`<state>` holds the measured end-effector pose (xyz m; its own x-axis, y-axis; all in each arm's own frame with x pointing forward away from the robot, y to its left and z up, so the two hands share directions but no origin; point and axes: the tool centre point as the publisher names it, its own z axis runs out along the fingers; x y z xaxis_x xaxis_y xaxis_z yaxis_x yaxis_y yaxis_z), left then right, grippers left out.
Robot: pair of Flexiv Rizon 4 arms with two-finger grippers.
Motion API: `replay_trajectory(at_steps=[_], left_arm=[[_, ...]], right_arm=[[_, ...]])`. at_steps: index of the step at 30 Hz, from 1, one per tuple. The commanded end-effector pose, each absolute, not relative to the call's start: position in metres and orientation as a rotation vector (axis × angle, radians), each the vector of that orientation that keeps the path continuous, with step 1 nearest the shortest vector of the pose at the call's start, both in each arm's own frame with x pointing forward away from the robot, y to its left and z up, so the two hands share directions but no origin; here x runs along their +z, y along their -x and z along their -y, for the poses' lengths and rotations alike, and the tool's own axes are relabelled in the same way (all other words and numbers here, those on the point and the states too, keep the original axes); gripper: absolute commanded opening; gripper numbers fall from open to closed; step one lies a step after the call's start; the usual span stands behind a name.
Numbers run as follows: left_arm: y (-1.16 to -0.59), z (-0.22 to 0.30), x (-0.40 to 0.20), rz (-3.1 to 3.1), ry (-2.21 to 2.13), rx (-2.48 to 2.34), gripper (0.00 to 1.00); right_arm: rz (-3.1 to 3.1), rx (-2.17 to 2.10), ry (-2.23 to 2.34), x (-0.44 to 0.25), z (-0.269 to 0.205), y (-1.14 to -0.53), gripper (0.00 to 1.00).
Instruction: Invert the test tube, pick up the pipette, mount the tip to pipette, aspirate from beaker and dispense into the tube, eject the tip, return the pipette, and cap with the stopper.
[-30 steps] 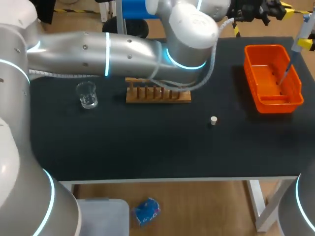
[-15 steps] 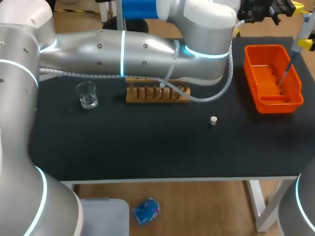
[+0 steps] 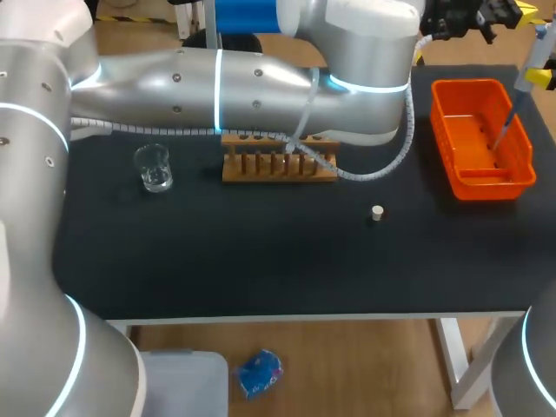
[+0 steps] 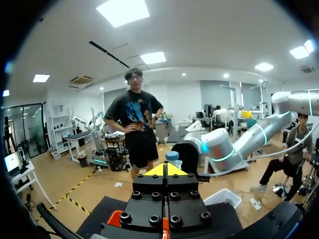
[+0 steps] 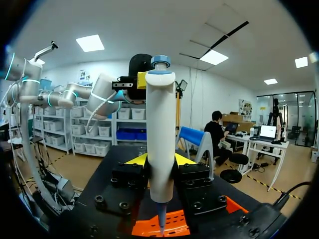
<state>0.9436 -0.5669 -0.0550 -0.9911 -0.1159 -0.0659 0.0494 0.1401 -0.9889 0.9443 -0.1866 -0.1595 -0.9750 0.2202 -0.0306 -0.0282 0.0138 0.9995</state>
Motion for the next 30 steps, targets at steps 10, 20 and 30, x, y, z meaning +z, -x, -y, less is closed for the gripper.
replay_trajectory(at_steps=[10, 20, 30], left_arm=[[-0.95, 0.587, -0.066, -1.935, 0.047, -2.334, 0.0], [-0.947, 0.588, -0.068, -1.905, 0.054, -2.375, 0.0], [-0.944, 0.591, -0.071, -1.903, 0.059, -2.392, 0.0]], right_arm=[[-2.105, 2.079, -0.2, -0.159, 0.187, -0.945, 0.0], [-2.105, 2.079, -0.2, -0.159, 0.187, -0.945, 0.0], [-2.105, 2.079, -0.2, -0.159, 0.187, -0.945, 0.0]])
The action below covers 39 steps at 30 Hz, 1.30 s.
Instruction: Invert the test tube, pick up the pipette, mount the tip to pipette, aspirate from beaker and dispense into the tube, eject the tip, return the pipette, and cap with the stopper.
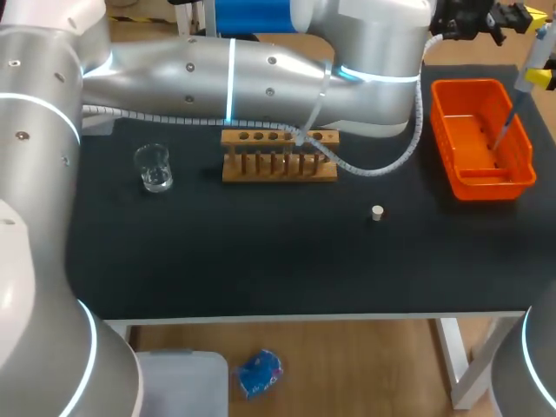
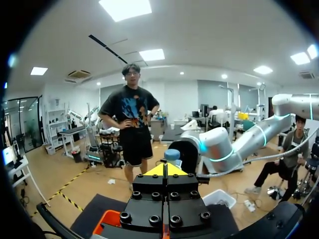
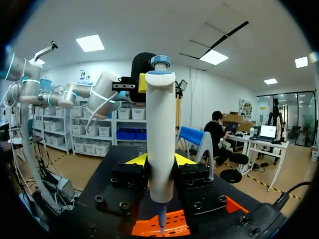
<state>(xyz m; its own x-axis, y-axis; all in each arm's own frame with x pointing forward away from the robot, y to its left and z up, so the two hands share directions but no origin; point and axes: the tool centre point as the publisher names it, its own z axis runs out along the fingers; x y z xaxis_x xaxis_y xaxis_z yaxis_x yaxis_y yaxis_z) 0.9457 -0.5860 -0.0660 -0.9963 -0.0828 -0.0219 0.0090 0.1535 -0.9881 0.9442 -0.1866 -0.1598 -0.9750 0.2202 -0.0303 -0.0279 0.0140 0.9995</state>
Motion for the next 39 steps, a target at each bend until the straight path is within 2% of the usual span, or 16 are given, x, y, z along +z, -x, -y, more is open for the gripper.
replay_trajectory(at_steps=[1, 39], left_arm=[[-0.944, 0.591, -0.072, -1.904, 0.059, -2.394, 0.0], [-0.935, 0.595, -0.097, -1.913, 0.136, -2.418, 0.0]], right_arm=[[-2.105, 2.079, -0.2, -0.159, 0.187, -0.945, 0.0], [-2.105, 2.079, -0.2, -0.159, 0.187, -0.945, 0.0]])
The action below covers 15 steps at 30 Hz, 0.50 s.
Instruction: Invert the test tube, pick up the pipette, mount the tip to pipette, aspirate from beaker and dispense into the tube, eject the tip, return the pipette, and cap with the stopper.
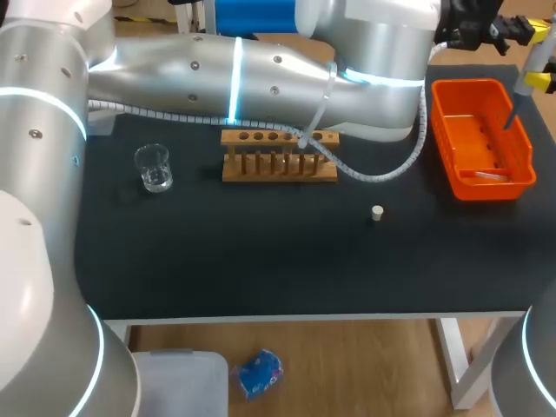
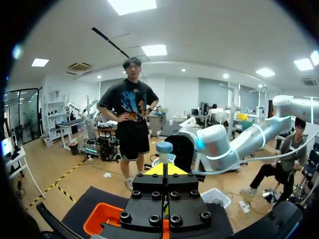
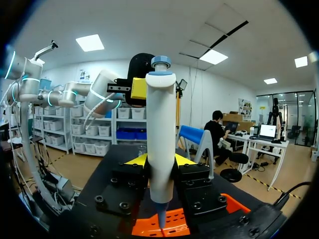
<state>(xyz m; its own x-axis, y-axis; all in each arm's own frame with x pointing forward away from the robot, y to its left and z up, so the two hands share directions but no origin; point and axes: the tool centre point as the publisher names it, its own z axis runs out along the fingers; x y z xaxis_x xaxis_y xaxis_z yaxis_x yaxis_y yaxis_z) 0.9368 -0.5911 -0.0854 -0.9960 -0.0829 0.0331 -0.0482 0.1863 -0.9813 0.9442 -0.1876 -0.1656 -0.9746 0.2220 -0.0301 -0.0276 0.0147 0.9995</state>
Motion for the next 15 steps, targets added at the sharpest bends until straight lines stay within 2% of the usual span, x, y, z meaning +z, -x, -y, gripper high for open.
replay_trajectory(at_steps=[1, 15], left_arm=[[-0.935, 0.595, -0.097, -1.912, 0.138, -2.418, 0.0], [-0.938, 0.577, -0.051, -1.88, 0.022, -2.343, 0.0]], right_arm=[[-2.105, 2.079, -0.2, -0.159, 0.187, -0.945, 0.0], [-2.105, 2.079, -0.2, -0.159, 0.187, -0.945, 0.0]])
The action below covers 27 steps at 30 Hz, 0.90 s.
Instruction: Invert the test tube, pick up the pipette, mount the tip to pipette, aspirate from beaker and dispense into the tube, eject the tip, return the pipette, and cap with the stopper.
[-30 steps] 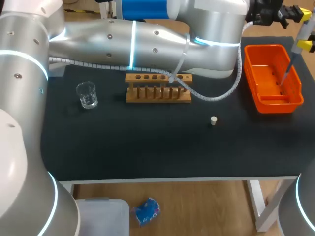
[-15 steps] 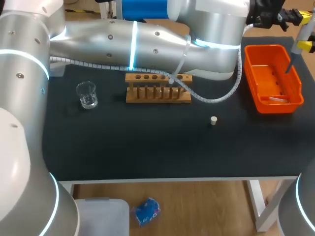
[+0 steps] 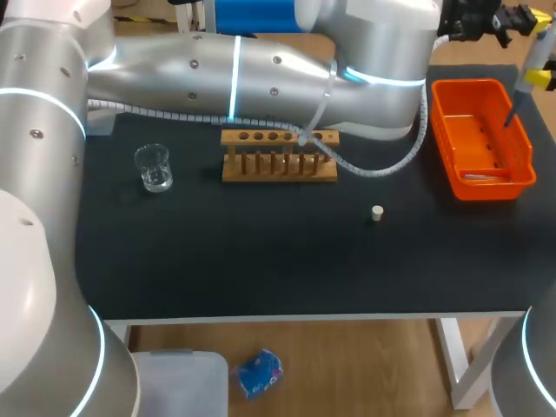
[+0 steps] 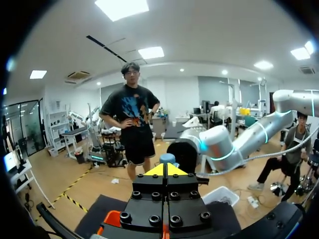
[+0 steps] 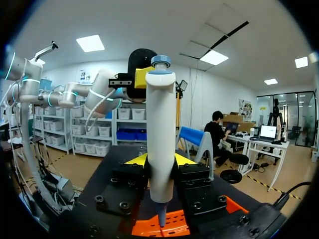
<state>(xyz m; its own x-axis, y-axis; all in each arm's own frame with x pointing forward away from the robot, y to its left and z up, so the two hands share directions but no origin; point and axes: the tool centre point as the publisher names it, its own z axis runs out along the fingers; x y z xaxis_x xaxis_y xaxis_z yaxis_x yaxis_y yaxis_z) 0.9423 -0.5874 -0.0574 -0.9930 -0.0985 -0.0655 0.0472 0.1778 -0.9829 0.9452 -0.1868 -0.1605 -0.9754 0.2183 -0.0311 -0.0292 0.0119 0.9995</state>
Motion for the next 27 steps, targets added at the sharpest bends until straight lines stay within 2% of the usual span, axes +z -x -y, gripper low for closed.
replay_trajectory(at_steps=[1, 6, 7, 8, 21, 27], left_arm=[[-0.938, 0.574, -0.049, -1.873, 0.02, -2.345, 0.0], [-0.941, 0.562, -0.046, -1.859, 0.023, -2.363, 0.0], [-0.942, 0.559, -0.046, -1.858, 0.033, -2.37, 0.41], [-0.942, 0.557, -0.046, -1.861, 0.034, -2.369, 1.0], [-0.932, 0.492, -0.05, -1.883, 0.084, -2.354, 1.0], [-0.932, 0.492, -0.05, -1.883, 0.084, -2.354, 1.0]], right_arm=[[-2.105, 2.079, -0.2, -0.159, 0.187, -0.945, 0.0], [-2.105, 2.079, -0.2, -0.159, 0.187, -0.945, 0.0], [-2.105, 2.079, -0.2, -0.159, 0.187, -0.945, 0.0], [-2.105, 2.079, -0.2, -0.159, 0.187, -0.945, 0.0], [-2.106, 2.123, -0.067, -0.13, 0.169, -0.928, 0.0], [-2.106, 2.123, -0.067, -0.13, 0.169, -0.928, 0.0]])
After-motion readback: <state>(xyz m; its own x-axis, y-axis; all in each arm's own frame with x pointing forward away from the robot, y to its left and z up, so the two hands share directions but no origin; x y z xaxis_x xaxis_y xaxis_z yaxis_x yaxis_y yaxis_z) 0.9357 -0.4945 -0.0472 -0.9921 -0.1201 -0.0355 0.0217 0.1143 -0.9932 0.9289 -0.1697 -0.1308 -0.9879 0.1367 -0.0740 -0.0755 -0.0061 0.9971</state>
